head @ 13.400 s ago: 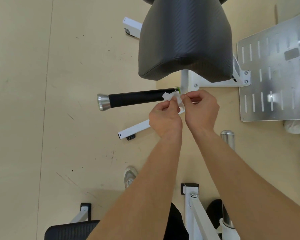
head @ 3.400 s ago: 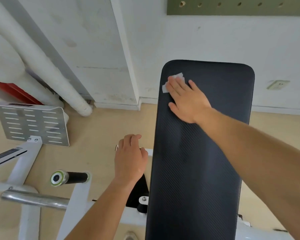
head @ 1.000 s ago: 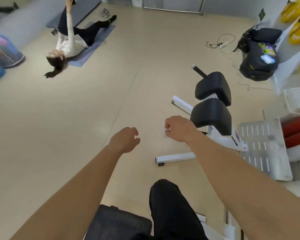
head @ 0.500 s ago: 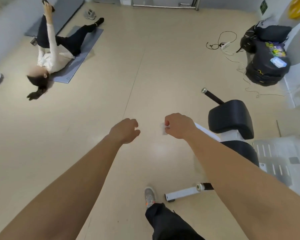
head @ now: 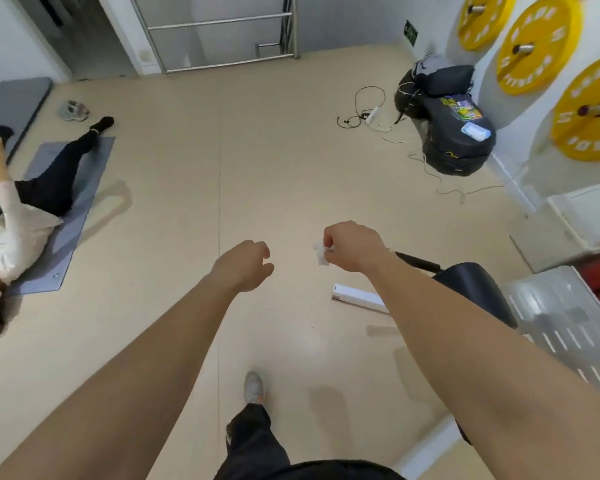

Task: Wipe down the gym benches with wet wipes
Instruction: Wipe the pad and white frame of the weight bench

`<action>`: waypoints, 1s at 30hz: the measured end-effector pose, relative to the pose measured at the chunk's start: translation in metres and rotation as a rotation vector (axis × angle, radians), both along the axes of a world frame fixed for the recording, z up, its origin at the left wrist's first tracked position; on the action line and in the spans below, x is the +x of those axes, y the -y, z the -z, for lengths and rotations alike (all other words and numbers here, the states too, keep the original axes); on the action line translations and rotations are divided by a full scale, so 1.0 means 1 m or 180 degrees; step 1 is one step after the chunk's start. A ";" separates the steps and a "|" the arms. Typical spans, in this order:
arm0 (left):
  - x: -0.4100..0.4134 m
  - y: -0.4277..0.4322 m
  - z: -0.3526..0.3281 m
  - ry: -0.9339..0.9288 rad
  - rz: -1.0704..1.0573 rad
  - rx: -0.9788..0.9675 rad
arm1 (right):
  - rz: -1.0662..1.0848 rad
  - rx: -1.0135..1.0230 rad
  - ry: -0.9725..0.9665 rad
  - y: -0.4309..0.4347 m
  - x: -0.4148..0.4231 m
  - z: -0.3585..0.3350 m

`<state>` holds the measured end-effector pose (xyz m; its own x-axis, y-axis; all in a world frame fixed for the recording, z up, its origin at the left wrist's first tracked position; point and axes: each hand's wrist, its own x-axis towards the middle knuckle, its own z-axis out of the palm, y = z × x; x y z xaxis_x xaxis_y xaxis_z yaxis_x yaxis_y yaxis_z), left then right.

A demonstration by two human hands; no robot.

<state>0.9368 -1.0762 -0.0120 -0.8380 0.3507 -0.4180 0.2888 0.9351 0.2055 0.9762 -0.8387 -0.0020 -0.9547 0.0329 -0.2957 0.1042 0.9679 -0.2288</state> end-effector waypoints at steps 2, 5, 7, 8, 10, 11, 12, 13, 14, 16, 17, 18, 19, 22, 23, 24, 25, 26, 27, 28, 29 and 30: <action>-0.059 -0.017 0.004 -0.0018 0.0216 0.0036 | 0.0329 0.0016 0.0046 -0.018 -0.039 0.007; -0.136 -0.049 0.007 0.0108 0.0611 0.0042 | 0.0847 -0.0026 0.0219 -0.045 -0.086 0.011; -0.185 -0.074 0.008 0.0166 0.0872 -0.0012 | 0.1187 -0.0130 0.0247 -0.066 -0.120 0.013; -0.208 -0.088 0.008 0.0199 0.0967 -0.0033 | 0.1351 -0.0184 0.0261 -0.076 -0.134 0.013; -0.251 -0.119 0.007 0.0250 0.1141 -0.0033 | 0.1574 -0.0247 0.0277 -0.098 -0.162 0.012; -0.271 -0.137 0.009 0.0263 0.1255 -0.0022 | 0.1665 -0.0248 0.0288 -0.111 -0.175 0.014; -0.292 -0.158 0.012 0.0274 0.1371 -0.0026 | 0.1762 -0.0240 0.0293 -0.126 -0.187 0.016; -0.311 -0.179 0.014 0.0272 0.1482 -0.0046 | 0.1854 -0.0232 0.0281 -0.142 -0.200 0.019; -0.331 -0.202 0.017 0.0278 0.1581 -0.0076 | 0.1936 -0.0232 0.0270 -0.159 -0.213 0.023; -0.369 -0.251 0.024 0.0264 0.1762 -0.0110 | 0.2103 -0.0247 0.0282 -0.197 -0.240 0.032; -0.387 -0.276 0.026 0.0248 0.1839 -0.0109 | 0.2184 -0.0255 0.0305 -0.218 -0.254 0.037; -0.405 -0.303 0.027 0.0235 0.1910 -0.0118 | 0.2269 -0.0261 0.0321 -0.240 -0.267 0.040; -0.422 -0.330 0.027 0.0229 0.1994 -0.0137 | 0.2361 -0.0273 0.0327 -0.262 -0.280 0.043; -0.469 -0.414 0.027 0.0230 0.2265 -0.0195 | 0.2673 -0.0370 0.0315 -0.334 -0.313 0.041; -0.483 -0.442 0.026 0.0224 0.2384 -0.0208 | 0.2802 -0.0410 0.0274 -0.356 -0.320 0.039; -0.493 -0.471 0.024 0.0223 0.2503 -0.0221 | 0.2912 -0.0420 0.0237 -0.376 -0.324 0.035; -0.501 -0.497 0.022 0.0221 0.2627 -0.0239 | 0.3005 -0.0433 0.0221 -0.395 -0.326 0.031; -0.508 -0.525 0.021 0.0204 0.2759 -0.0245 | 0.3120 -0.0450 0.0200 -0.414 -0.328 0.028; -0.512 -0.554 0.020 0.0182 0.2888 -0.0247 | 0.3253 -0.0462 0.0173 -0.435 -0.328 0.026; -0.515 -0.582 0.019 0.0168 0.3014 -0.0252 | 0.3382 -0.0462 0.0145 -0.455 -0.326 0.025; -0.516 -0.611 0.018 0.0158 0.3138 -0.0253 | 0.3510 -0.0457 0.0118 -0.474 -0.322 0.024; -0.515 -0.640 0.018 0.0157 0.3271 -0.0258 | 0.3641 -0.0465 0.0117 -0.493 -0.317 0.023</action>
